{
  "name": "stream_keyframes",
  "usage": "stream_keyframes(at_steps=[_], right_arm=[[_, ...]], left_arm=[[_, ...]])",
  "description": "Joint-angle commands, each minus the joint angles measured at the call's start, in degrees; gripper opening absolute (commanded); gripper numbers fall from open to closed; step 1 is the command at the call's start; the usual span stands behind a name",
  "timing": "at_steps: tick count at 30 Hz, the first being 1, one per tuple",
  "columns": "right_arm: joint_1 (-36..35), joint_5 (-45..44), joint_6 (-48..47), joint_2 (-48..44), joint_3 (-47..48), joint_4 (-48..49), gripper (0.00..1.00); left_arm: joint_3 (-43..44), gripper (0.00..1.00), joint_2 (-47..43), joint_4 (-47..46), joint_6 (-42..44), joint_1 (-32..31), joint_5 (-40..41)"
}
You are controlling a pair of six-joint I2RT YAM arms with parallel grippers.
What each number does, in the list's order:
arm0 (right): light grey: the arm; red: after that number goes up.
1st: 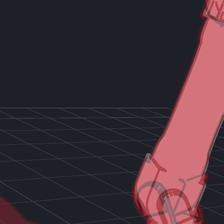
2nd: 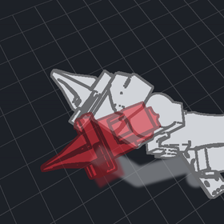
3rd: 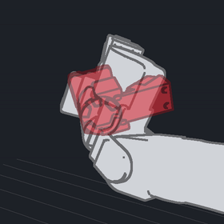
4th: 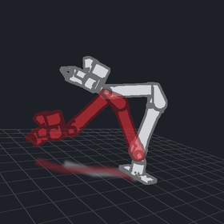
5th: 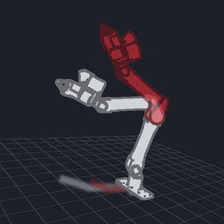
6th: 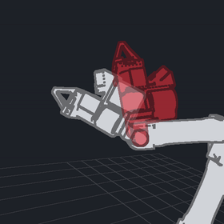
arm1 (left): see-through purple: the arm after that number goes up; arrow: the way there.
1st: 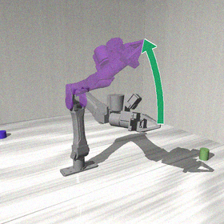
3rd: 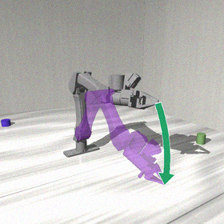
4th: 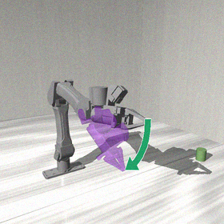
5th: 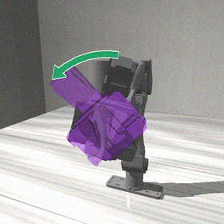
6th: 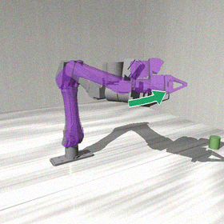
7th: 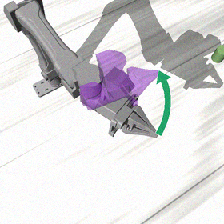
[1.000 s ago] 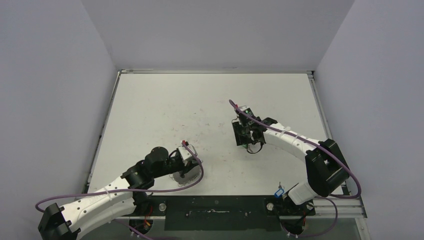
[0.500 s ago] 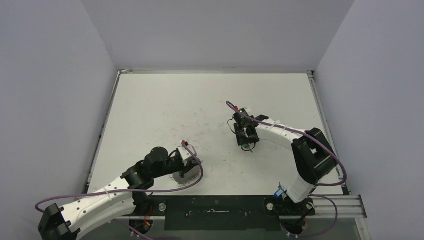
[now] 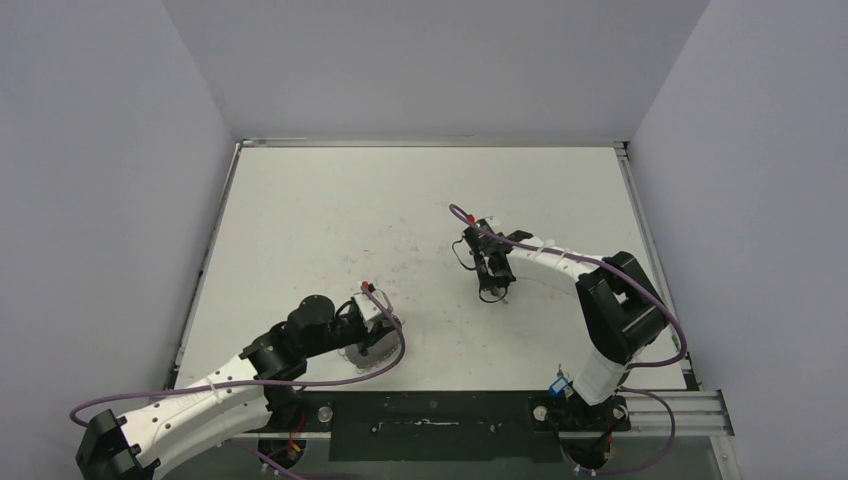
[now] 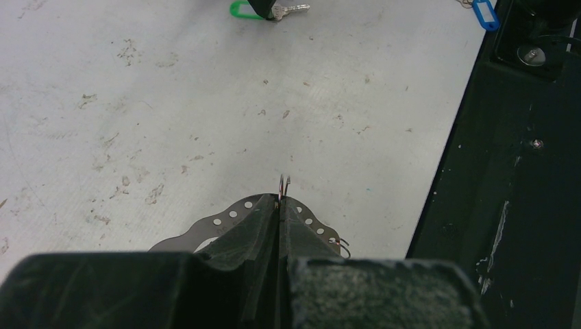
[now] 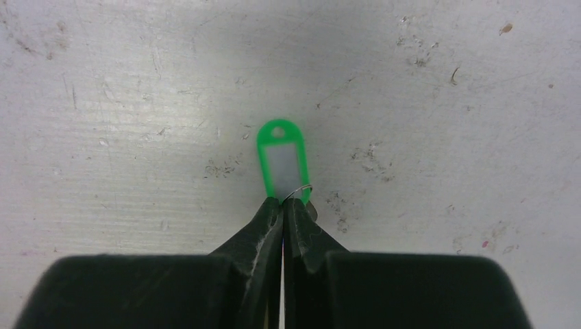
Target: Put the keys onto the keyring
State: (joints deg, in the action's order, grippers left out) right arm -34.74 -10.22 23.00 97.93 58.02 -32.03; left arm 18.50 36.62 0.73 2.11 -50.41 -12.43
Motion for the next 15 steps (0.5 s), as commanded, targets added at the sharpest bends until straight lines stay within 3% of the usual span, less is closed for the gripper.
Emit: stream_keyframes(at_steps=[1,8,15], right_arm=[[-1.07,-2.9,-0.77,-2.1,2.32,-1.27,0.0],[-3.34,-0.97,-3.45,-6.11,3.0,-2.08,0.0],[-4.37,11.37,-4.59,-8.76,0.72,3.5,0.0]], left_arm=[[-0.13,0.0,-0.56,-1.44,-0.09,0.23,0.21],[-0.3,0.0,-0.85,-1.43,-0.09,0.23,0.21],[-0.31,0.0,-0.87,-1.52,-0.18,0.23,0.1]])
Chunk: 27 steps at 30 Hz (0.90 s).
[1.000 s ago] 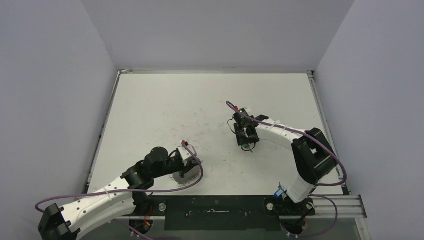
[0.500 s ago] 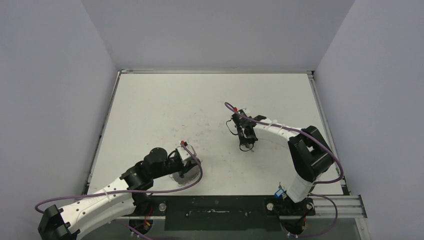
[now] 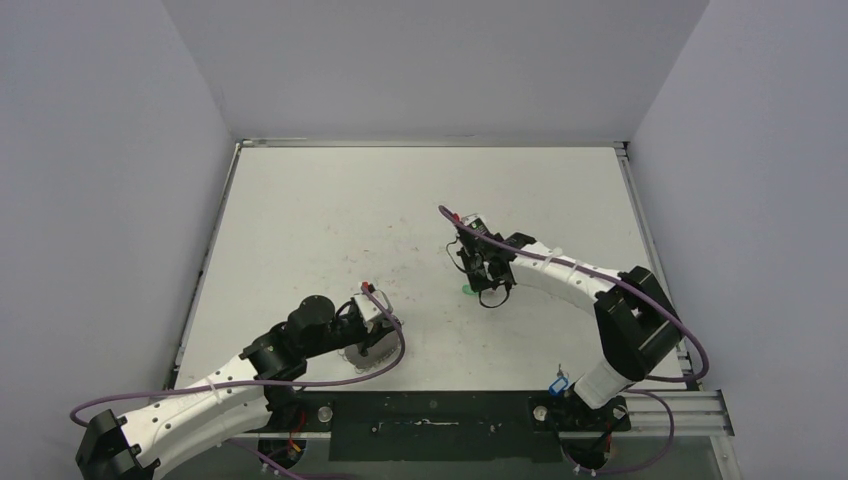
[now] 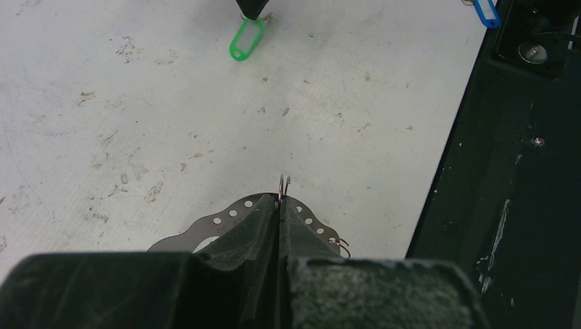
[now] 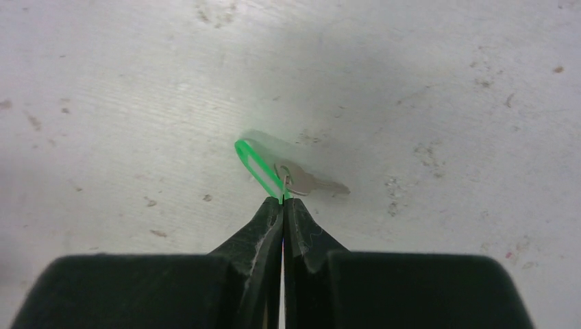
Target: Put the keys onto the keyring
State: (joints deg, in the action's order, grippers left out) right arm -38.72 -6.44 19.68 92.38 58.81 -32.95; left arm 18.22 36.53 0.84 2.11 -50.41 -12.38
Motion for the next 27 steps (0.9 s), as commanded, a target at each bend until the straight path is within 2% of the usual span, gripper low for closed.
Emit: stream_keyframes(at_steps=[1,6,12,17,21,25,27], right_arm=[[-0.39,9.21,-1.35,-3.7,-0.5,5.17,0.0],[-0.35,15.3,-4.06,-7.95,-2.95,8.48,0.0],[-0.37,23.1,-8.02,-17.52,-7.75,13.82,0.0],[-0.44,26.75,-9.38,-25.04,-11.33,16.78,0.0],[-0.66,30.32,-9.42,-27.47,-13.13,19.12,0.0],[-0.65,24.76,-8.47,-25.1,-12.84,16.47,0.0],[-0.66,20.4,-7.53,-22.21,-11.58,13.86,0.09]], left_arm=[[-0.02,0.0,-0.89,-1.51,-0.19,0.23,0.07],[-0.11,0.0,-1.26,-1.56,-0.35,0.23,-0.21],[-0.45,0.0,-1.29,-3.55,0.25,0.23,-1.48],[-0.38,0.0,-0.77,-5.12,0.59,0.21,-2.72],[-0.3,0.0,0.03,-6.51,0.54,0.14,-3.47],[-0.2,0.0,0.65,-6.65,0.53,0.1,-3.78],[-0.22,0.0,0.62,-6.64,0.53,0.14,-3.88]])
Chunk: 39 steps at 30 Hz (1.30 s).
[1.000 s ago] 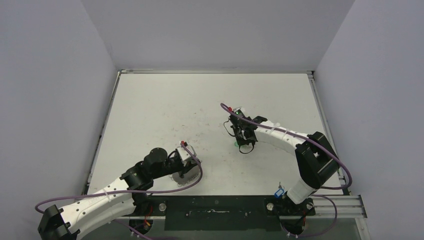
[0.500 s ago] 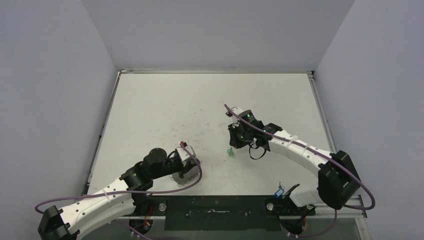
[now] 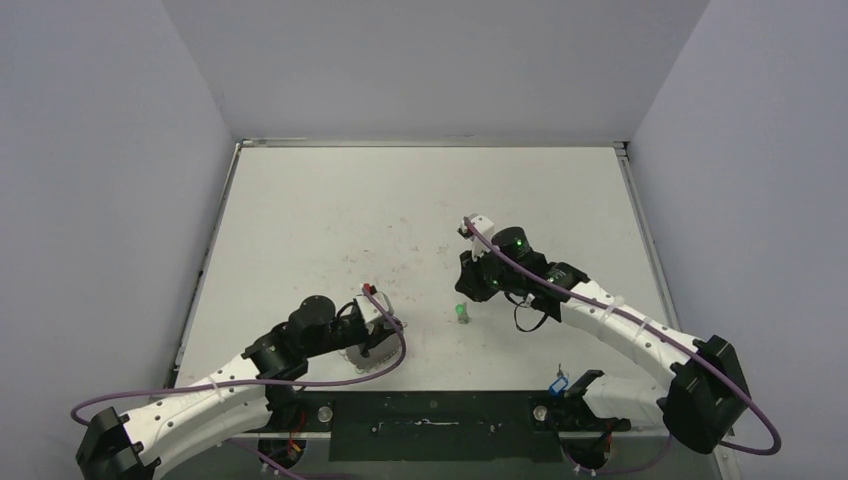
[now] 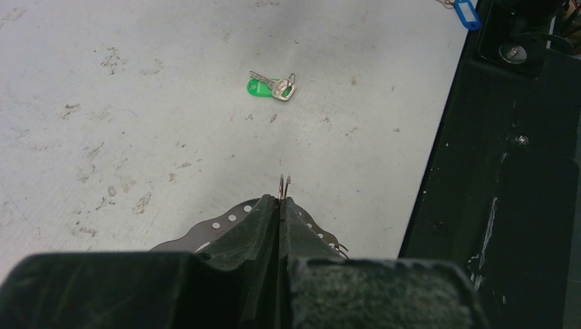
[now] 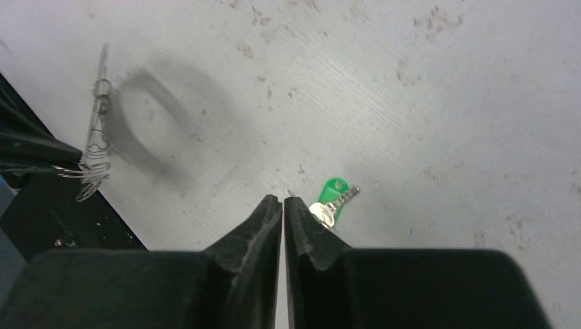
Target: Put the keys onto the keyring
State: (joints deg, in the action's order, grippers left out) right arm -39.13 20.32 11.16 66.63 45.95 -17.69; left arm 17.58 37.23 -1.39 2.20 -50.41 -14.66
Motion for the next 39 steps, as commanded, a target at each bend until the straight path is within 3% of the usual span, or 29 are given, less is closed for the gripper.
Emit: stream_keyframes(at_steps=[1,4,6,11,15,32,35,39], right_arm=[[-0.24,-8.44,1.97,5.26,2.02,-2.67,0.12],[-0.32,-11.78,4.49,10.0,4.0,-5.26,0.16],[-0.67,-11.45,4.93,11.47,4.06,-5.11,0.24],[-1.12,-11.56,4.04,10.43,1.34,-4.36,0.43],[-1.12,-10.3,3.87,9.4,-1.65,-2.88,0.48],[-1.73,-7.73,6.34,16.11,-6.76,5.39,0.36],[-1.99,-7.82,6.17,16.18,-6.82,5.47,0.29],[-2.26,-8.68,6.27,15.17,-6.93,4.96,0.08]], left_arm=[[0.35,0.0,-0.14,-4.41,0.4,0.14,-1.6],[0.34,0.0,-0.31,-4.06,0.22,0.18,-1.35],[0.26,0.0,-0.55,-3.85,0.13,0.15,-1.2],[0.08,0.0,-0.78,-3.91,-0.1,0.13,-1.16],[0.16,0.0,-0.41,-3.89,-0.02,0.14,-1.16],[0.04,0.0,-0.33,-4.11,0.09,0.14,-1.17],[0.02,0.0,-0.45,-4.02,0.09,0.14,-1.25],[-0.01,0.0,-0.58,-3.8,0.09,0.16,-1.12]])
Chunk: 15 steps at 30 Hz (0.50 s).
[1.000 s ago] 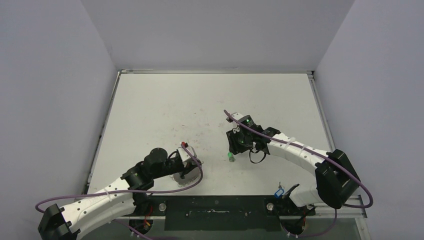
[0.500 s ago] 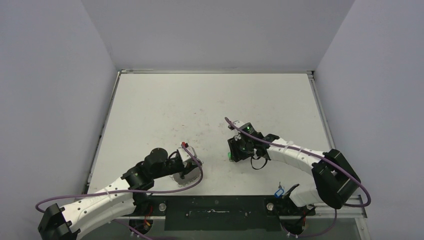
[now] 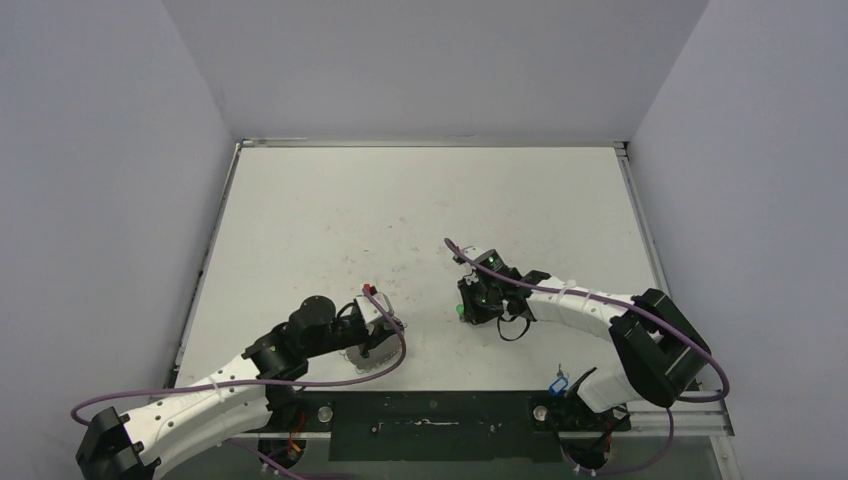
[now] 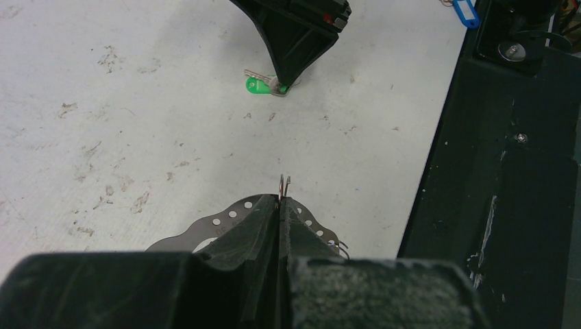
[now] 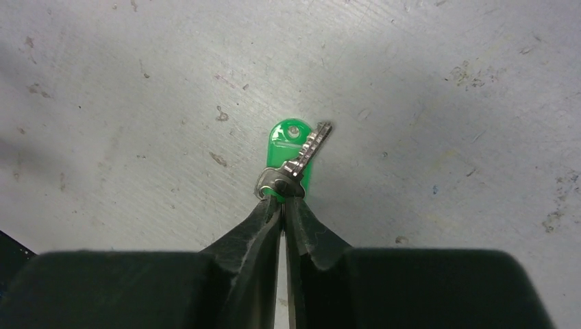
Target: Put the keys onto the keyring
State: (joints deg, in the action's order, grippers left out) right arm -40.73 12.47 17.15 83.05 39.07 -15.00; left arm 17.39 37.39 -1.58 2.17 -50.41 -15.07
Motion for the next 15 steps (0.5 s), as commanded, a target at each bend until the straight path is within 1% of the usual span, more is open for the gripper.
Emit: stream_keyframes(at_steps=[1,2,10,15], right_arm=[[-0.65,-1.13,0.26,-1.55,0.02,1.89,0.03],[-0.73,-1.35,0.26,-1.95,0.24,1.49,0.0],[-1.4,-2.45,0.17,-6.17,2.59,-3.06,0.0],[-1.83,-0.75,1.05,-8.49,3.67,-3.75,0.0]], left_arm=[[0.19,0.0,-0.78,-3.61,0.11,0.14,-0.68],[0.17,0.0,-0.79,-3.61,0.11,0.16,-0.66],[0.02,0.0,-0.88,-3.68,0.11,0.14,-0.66],[-0.07,0.0,-0.74,-3.99,-0.04,0.14,-0.92]])
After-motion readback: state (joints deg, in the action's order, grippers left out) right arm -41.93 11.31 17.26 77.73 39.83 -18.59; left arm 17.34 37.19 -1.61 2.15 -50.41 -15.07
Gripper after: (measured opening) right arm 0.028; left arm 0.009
